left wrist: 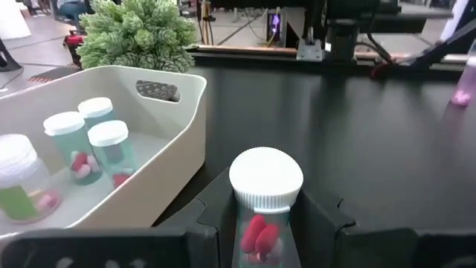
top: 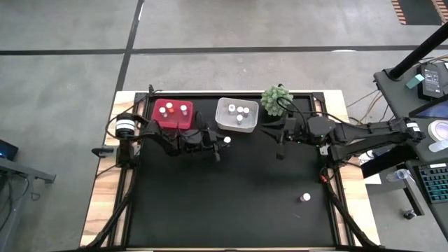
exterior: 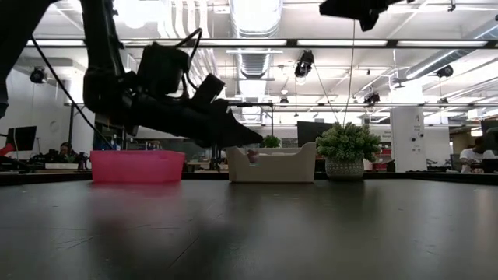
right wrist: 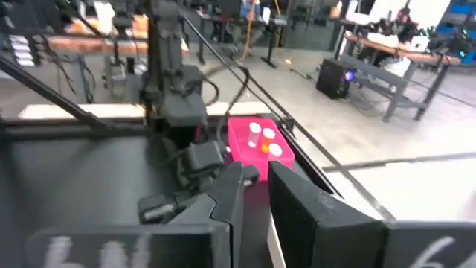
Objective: Pick and place medicine bottles into bin by pill shape (circle, oval)
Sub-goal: Put the blue capsule bottle into the white bin
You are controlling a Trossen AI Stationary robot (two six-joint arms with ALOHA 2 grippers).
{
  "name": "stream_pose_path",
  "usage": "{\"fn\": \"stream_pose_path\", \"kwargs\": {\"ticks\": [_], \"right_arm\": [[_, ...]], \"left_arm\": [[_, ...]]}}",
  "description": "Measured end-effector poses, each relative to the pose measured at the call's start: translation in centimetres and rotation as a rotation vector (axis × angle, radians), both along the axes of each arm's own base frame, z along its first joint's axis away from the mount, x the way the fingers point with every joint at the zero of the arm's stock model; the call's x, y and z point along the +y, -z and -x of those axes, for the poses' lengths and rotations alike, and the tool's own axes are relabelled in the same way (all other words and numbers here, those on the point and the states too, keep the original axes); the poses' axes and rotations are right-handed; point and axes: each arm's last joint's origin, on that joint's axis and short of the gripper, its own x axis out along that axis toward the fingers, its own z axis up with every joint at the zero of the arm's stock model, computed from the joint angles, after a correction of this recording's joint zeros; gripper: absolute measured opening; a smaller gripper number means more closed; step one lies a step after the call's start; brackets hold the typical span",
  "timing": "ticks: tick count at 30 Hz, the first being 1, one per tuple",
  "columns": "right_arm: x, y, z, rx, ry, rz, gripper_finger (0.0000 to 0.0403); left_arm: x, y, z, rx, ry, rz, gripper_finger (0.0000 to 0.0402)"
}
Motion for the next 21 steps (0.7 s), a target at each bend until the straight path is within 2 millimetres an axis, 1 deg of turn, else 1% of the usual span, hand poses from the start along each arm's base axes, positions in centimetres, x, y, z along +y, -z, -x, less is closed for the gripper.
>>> {"fn": "stream_pose_path", "kwargs": {"ticks": [6,14,17,21], "right_arm": [[-0.5,0.1,0.1,0.014,0.024,0.003,0.0054],[-0.5,0.2,0.0,0.02,0.024,0.006,0.0054],[-0.5,0.2,0.0,0.022,0.024,0.006,0.0054],[-0.5,0.2,0.0,0.022,0.024,0.006,0.0054]], "left_arm": [[0.8,0.9,0.1,0.019,-0.032,0.037,0.0084],[0.9,1.8,0.2,0.058,-0.031,0.035,0.0085],[0.9,1.9,0.2,0.059,-0.027,0.023,0.0098],[0.9,2.0,0.3,0.066,-0.026,0.018,0.0135]]}}
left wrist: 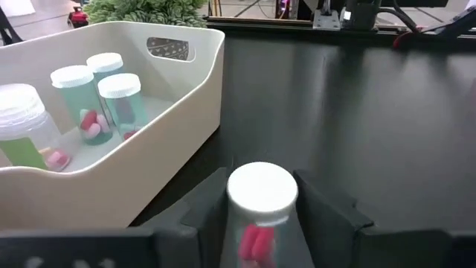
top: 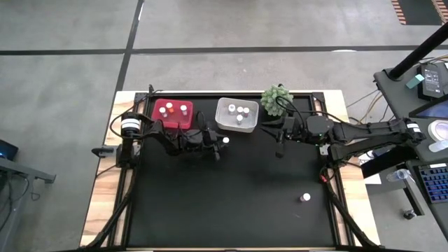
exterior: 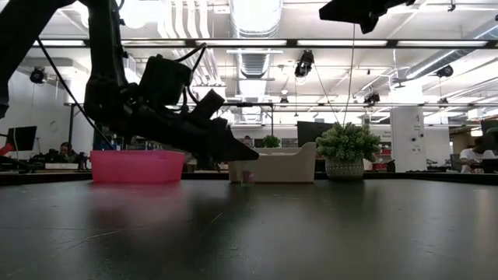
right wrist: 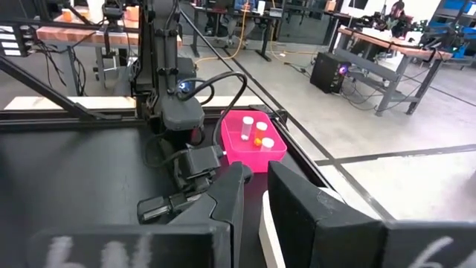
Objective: Pick and place medicine bottles into bin by pill shape (circle, oval)
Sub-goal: Put the blue capsule bottle into the white bin
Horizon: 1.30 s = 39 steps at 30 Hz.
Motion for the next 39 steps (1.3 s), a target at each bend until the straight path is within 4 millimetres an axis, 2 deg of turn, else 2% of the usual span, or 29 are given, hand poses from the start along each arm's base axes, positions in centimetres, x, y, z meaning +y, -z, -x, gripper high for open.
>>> {"fn": "stream_pose_path", "kwargs": {"ticks": [8,18,25,29,34,39], "right_arm": [[0.0,0.2,-0.1,0.008,0.002,-0.013,0.0054],[-0.8,2.4,-2.7,0.113,0.052,-0.062,0.0054],[-1.9,2.5,-6.0,0.245,-0.041,-0.096,0.0044],[-3.2,2.6,-8.2,0.326,-0.07,-0.122,0.003],[-5.1,4.2,-11.4,0.42,-0.101,-0.156,0.001],[-7.0,7.2,-14.3,0.501,-0.149,-0.211,0.0008]], "left_arm": [[0.0,0.2,0.2,0.048,0.001,-0.003,0.0188],[-0.3,-1.6,1.6,0.149,0.019,-0.055,0.0195],[-0.6,-5.3,3.4,0.258,0.055,-0.136,0.0195],[-0.8,-7.9,4.8,0.231,0.074,-0.219,0.0195],[-1.1,-10.6,7.0,0.129,0.074,-0.316,0.0195],[-1.4,-12.8,8.9,0.031,0.061,-0.38,0.0195]]}}
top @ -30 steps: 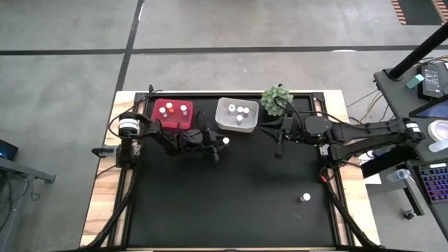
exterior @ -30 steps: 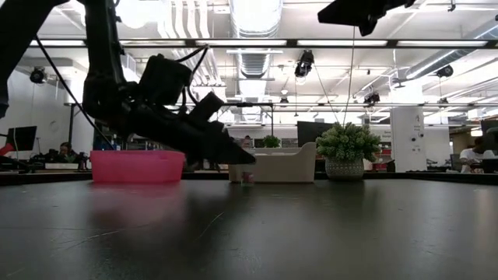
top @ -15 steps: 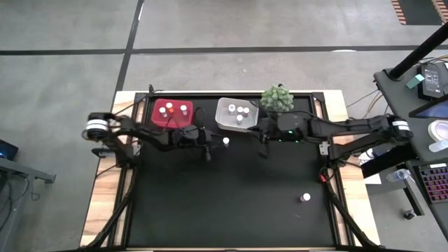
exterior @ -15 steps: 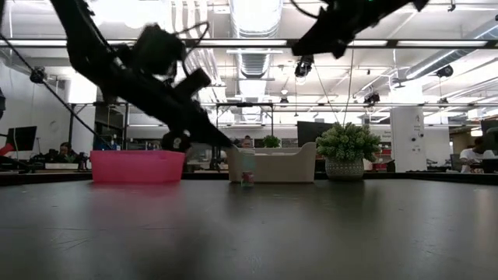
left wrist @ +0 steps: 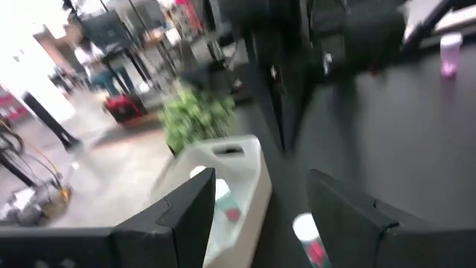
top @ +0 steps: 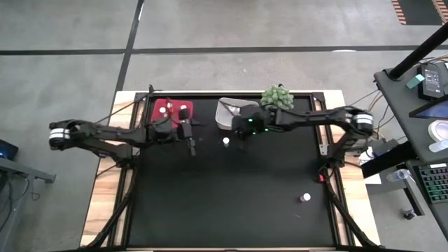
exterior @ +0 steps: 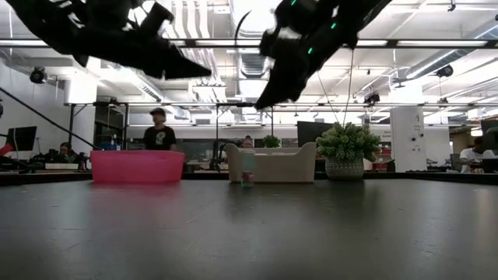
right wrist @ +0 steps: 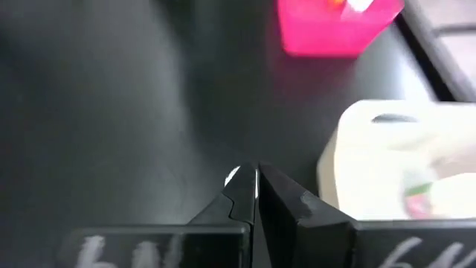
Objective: Pick and place medicine bottles into bin by pill shape (circle, oval)
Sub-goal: Put the blue capsule bottle into the white bin
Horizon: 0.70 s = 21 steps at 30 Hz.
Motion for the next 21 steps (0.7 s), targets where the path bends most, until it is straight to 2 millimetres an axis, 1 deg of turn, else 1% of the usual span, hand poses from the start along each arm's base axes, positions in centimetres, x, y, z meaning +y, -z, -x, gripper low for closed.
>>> {"fn": "stream_pose_path", "kwargs": {"ticks": [4,8,12,21], "right_arm": [[-0.9,2.8,-1.7,0.08,-0.006,-0.017,0.0008],[-1.6,4.5,-2.5,0.127,-0.01,-0.033,0.0008],[-1.7,5.0,-2.8,0.138,-0.019,-0.037,0.0008],[-1.7,5.1,-2.9,0.135,-0.019,-0.041,0.0008]], "left_arm": [[-0.2,-1.1,1.3,-0.054,0.004,-0.048,0.0195],[-0.4,-1.5,2.4,-0.094,0.003,-0.055,0.0195],[-0.5,-1.4,3.0,-0.106,0.003,-0.051,0.0195],[-0.5,-1.5,3.0,-0.11,0.0,-0.052,0.0195]]}}
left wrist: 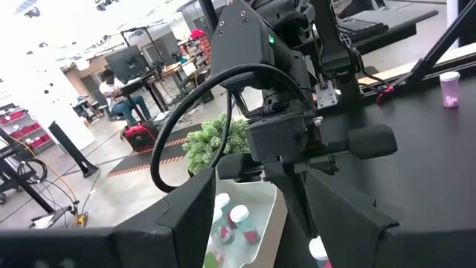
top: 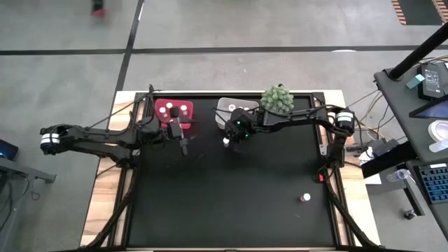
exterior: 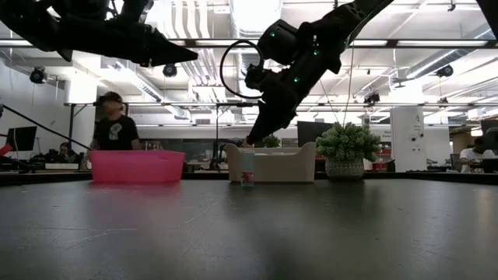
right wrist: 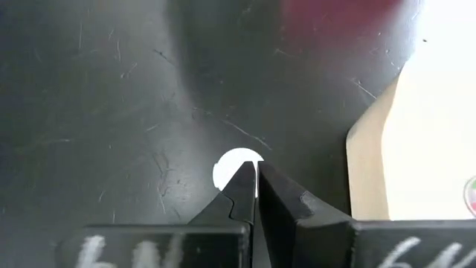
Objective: Pick and place medicine bottles into bin by pill shape (circle, oval)
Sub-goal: Put the blue capsule bottle into the white bin
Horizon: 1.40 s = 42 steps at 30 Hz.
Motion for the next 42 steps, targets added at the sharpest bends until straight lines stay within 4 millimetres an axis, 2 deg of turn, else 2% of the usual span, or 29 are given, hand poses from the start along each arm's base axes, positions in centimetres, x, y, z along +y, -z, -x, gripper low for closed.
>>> {"fn": "stream_pose_path", "kwargs": {"ticks": [5,10,14,20,24,28,33,38,42], "right_arm": [[0.0,1.4,-0.6,-0.001,-0.019,-0.028,0.0008],[-0.1,1.5,-0.7,-0.004,-0.011,-0.035,0.0008],[0.0,0.9,-0.3,-0.006,-0.009,-0.033,0.0008],[0.2,-1.5,0.1,-0.075,-0.007,-0.02,0.0008],[0.6,-2.1,0.2,-0.089,-0.017,-0.017,0.0008],[0.7,-1.2,-0.2,-0.077,-0.018,-0.025,0.0008],[0.7,1.1,-0.5,-0.003,-0.008,-0.051,0.0008],[0.7,1.1,-0.5,-0.006,-0.007,-0.05,0.0008],[0.7,-0.3,-0.5,-0.043,-0.009,-0.039,0.0008]], "left_arm": [[0.0,0.0,0.0,-0.001,0.0,0.001,0.0195],[0.0,0.0,0.0,0.0,-0.001,0.001,0.0195],[0.0,0.0,0.0,0.0,-0.001,0.001,0.0195],[0.0,0.0,0.0,0.0,-0.001,0.001,0.0195],[0.0,0.0,0.0,0.0,-0.001,0.002,0.0195],[0.0,0.0,0.0,0.0,-0.001,0.002,0.0195],[0.0,0.0,0.0,-0.001,-0.001,0.003,0.0195],[0.0,-0.1,0.0,-0.008,-0.001,0.001,0.0195],[0.0,-0.7,0.0,-0.072,-0.001,-0.011,0.0195]]}}
